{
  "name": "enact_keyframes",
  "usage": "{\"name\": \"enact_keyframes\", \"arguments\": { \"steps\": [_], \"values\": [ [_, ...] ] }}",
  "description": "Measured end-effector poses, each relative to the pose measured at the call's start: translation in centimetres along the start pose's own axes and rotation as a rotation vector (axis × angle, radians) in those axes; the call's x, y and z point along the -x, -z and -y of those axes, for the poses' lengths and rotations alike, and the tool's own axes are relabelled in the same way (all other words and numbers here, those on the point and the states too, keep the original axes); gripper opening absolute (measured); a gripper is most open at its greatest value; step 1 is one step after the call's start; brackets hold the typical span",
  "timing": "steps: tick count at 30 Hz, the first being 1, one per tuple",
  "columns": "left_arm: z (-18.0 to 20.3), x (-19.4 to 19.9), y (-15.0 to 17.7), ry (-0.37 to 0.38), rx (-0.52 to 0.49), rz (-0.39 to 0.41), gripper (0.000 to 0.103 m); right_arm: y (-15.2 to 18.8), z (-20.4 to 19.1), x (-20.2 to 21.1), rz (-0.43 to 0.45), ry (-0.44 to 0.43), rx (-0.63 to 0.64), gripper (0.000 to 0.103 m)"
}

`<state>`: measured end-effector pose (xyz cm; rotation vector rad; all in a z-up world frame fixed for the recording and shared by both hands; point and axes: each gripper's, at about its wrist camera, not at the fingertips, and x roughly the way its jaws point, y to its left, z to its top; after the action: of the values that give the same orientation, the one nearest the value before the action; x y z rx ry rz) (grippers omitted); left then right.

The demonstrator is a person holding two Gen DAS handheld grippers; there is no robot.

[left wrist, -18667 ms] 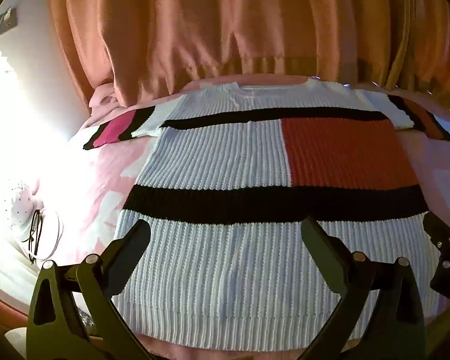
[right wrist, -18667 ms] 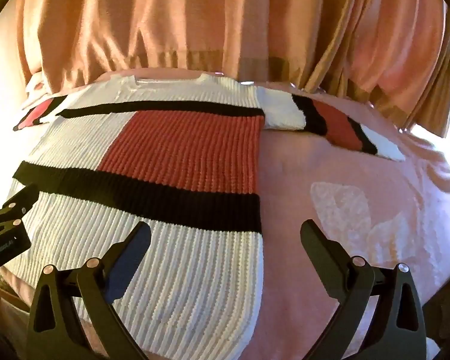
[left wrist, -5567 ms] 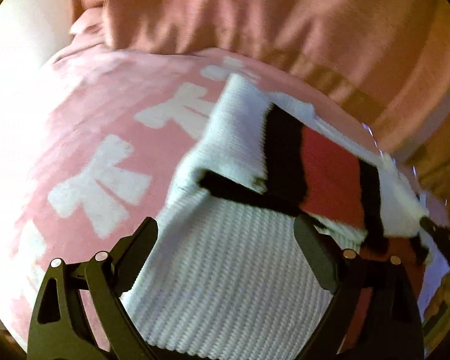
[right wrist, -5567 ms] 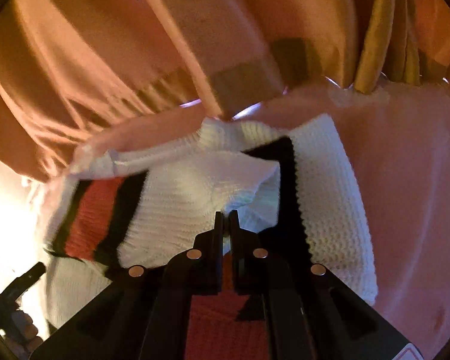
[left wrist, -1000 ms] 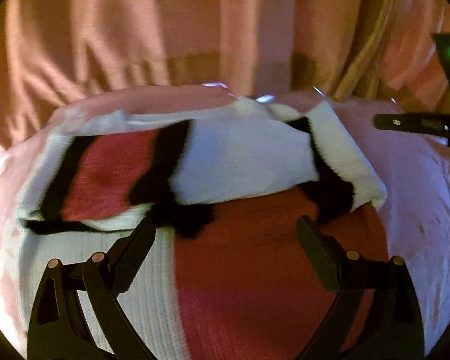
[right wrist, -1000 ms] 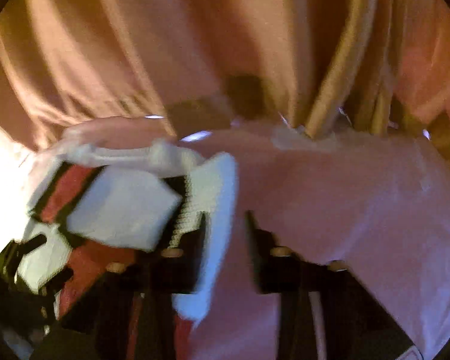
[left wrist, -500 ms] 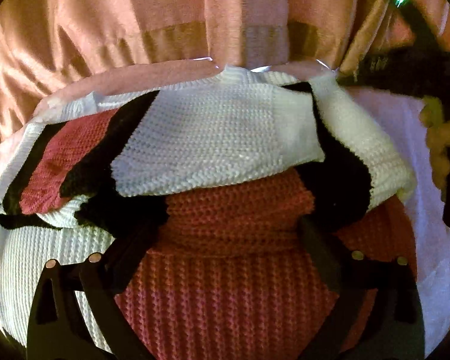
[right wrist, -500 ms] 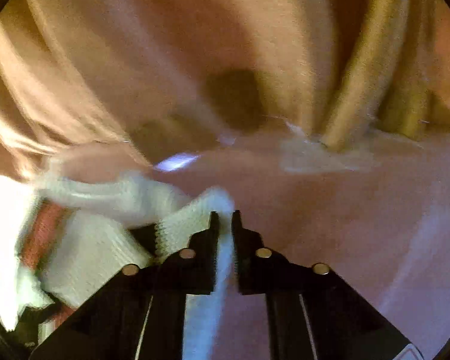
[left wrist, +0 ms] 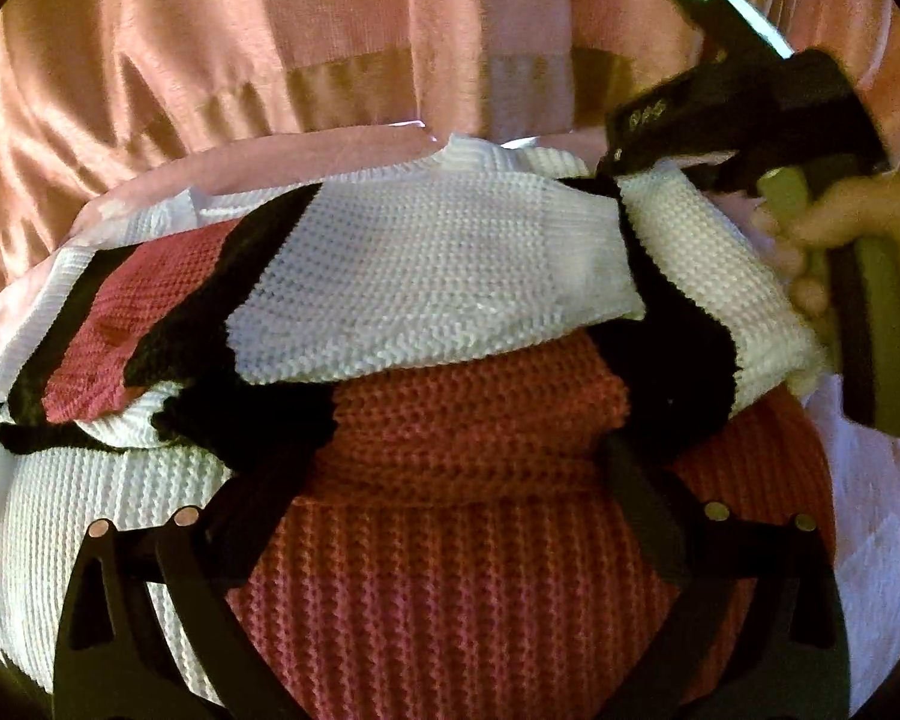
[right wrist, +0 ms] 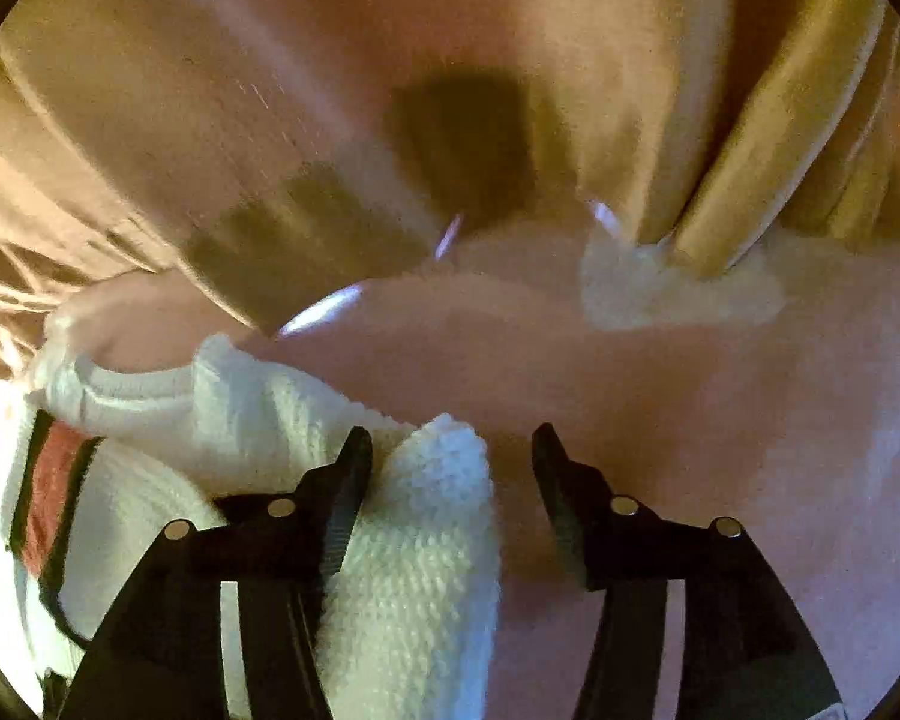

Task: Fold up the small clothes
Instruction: 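Grasp the white folded fabric with the right tool and fold it over again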

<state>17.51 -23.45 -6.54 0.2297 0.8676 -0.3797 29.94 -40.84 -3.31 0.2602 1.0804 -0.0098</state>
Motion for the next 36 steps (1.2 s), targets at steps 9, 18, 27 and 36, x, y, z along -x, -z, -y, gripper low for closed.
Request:
{"name": "enact_keyframes", "arguments": {
  "steps": [9,18,27,36],
  "values": [
    [0.1,-0.1,0.0,0.008,0.001,-0.002,0.098,0.2,0.2,1.9,0.064,0.058,-0.029,0.019],
    [-2.5,4.4,2.7,-0.029,-0.026,-0.040,0.098,10.7,-2.9,14.5,0.102,-0.033,0.042,0.030],
    [-6.7,9.5,6.7,-0.116,-0.036,-0.041,0.098,13.0,-5.1,11.8,0.030,0.001,-0.002,0.003],
    [-10.3,9.6,8.6,-0.128,0.064,-0.062,0.098,13.7,-4.8,11.6,0.029,0.046,-0.055,0.004]
  ]
}}
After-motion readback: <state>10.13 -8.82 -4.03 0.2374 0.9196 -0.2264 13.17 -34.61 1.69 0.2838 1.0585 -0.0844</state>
